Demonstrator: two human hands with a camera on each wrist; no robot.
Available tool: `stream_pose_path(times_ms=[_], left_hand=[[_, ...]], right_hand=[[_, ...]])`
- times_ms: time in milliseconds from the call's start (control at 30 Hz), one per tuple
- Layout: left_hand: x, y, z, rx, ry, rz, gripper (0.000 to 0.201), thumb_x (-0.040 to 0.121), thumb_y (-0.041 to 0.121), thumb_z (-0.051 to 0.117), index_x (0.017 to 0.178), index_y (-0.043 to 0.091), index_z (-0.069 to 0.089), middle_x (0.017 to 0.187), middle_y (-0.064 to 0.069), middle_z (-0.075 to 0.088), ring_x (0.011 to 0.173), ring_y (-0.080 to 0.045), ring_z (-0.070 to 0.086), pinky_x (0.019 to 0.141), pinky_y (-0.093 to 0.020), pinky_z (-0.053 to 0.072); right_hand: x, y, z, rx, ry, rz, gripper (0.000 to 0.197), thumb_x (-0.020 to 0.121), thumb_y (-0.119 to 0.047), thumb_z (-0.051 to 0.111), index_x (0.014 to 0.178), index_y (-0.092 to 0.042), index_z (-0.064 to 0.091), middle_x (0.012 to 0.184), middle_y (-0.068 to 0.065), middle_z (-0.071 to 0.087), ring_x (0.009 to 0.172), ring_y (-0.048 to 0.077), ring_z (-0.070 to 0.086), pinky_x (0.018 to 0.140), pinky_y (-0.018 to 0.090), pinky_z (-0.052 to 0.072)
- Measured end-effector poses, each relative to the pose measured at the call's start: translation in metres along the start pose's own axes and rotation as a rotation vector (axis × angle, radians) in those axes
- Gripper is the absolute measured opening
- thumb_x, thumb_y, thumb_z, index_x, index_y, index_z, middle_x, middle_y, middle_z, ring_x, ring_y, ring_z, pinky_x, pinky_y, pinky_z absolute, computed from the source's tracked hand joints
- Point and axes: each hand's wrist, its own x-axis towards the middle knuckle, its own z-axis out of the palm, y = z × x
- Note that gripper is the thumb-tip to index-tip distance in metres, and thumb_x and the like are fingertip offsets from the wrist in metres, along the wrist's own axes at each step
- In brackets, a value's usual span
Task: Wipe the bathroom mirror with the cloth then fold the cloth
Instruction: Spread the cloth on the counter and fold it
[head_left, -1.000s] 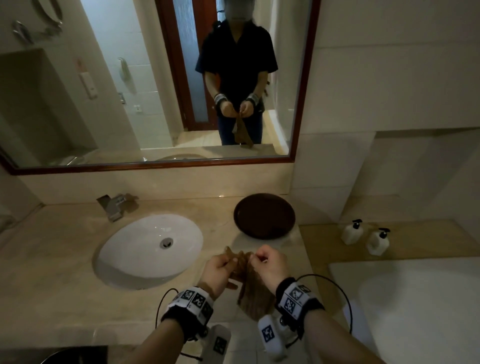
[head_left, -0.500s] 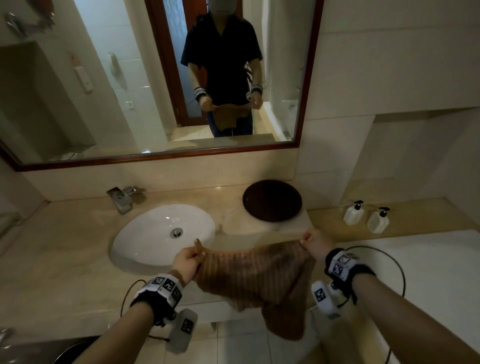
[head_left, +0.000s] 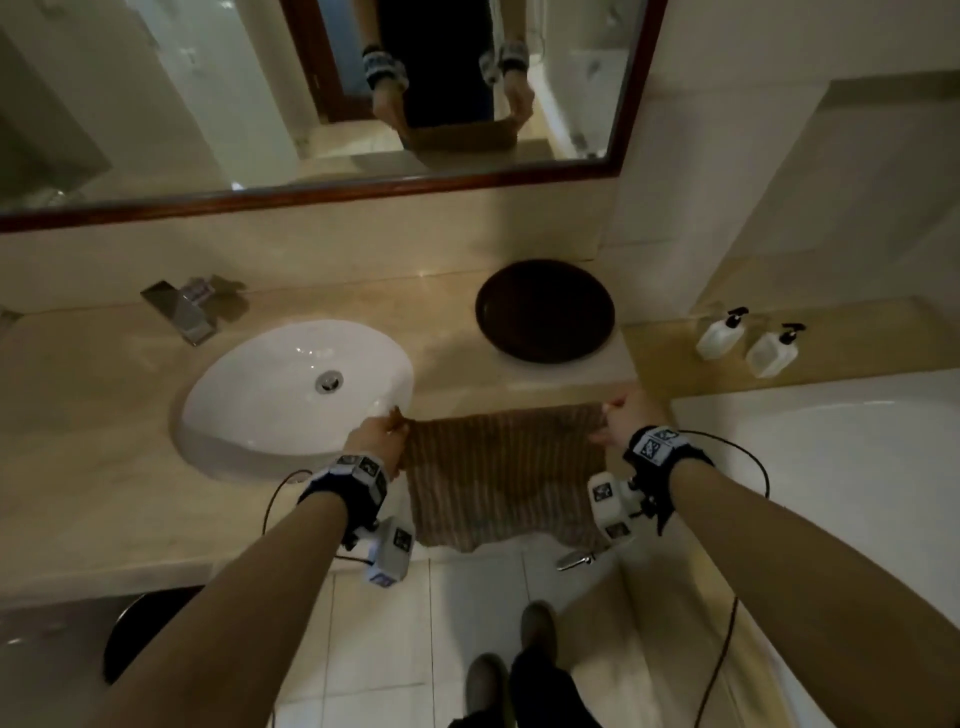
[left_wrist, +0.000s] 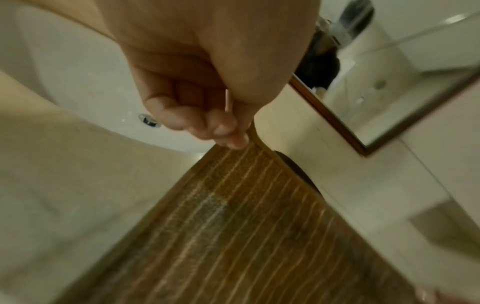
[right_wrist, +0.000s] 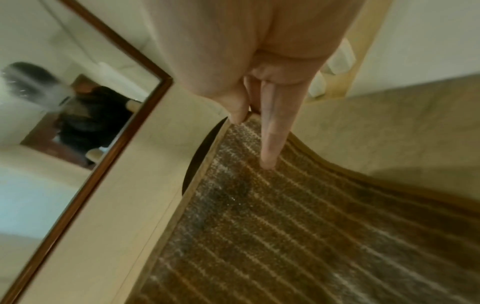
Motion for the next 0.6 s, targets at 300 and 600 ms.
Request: stream_pose_path(times_ms=[300,600], left_hand=[[0.061,0.035,0.038,-0.777,-0.106,-0.372,0.041,0.107,0.021,0.032,0.140,-0.003,0.036,0.112,-0.028,0.064,0.074,-0.034,0.067,0.050,-0.037,0.057],[0.098,0.059,0.038,-0.879,-0.042,-0.395,0.026,0.105,0.019,0.035,0.107,-0.001,0.052,0.070,-0.011,0.071,0.040,-0.014,0.057,0.035,-0.021,0.044]], right_hand=[[0.088,-0.014,0.028,0.000,0.030,0.061,0.021,0.097,-0.013,0.046,0.077,-0.007,0.046,0.090,0.019,0.063,0.079,0.037,0.066,0.084,0.054,0.054],[0.136,-0.033,0.023,0.067,0.055,-0.055,0.021,0.093,-0.016,0.048,0.073,-0.023,0.048,0.087,0.009,0.064,0.069,0.028,0.068,0.076,0.049,0.058]])
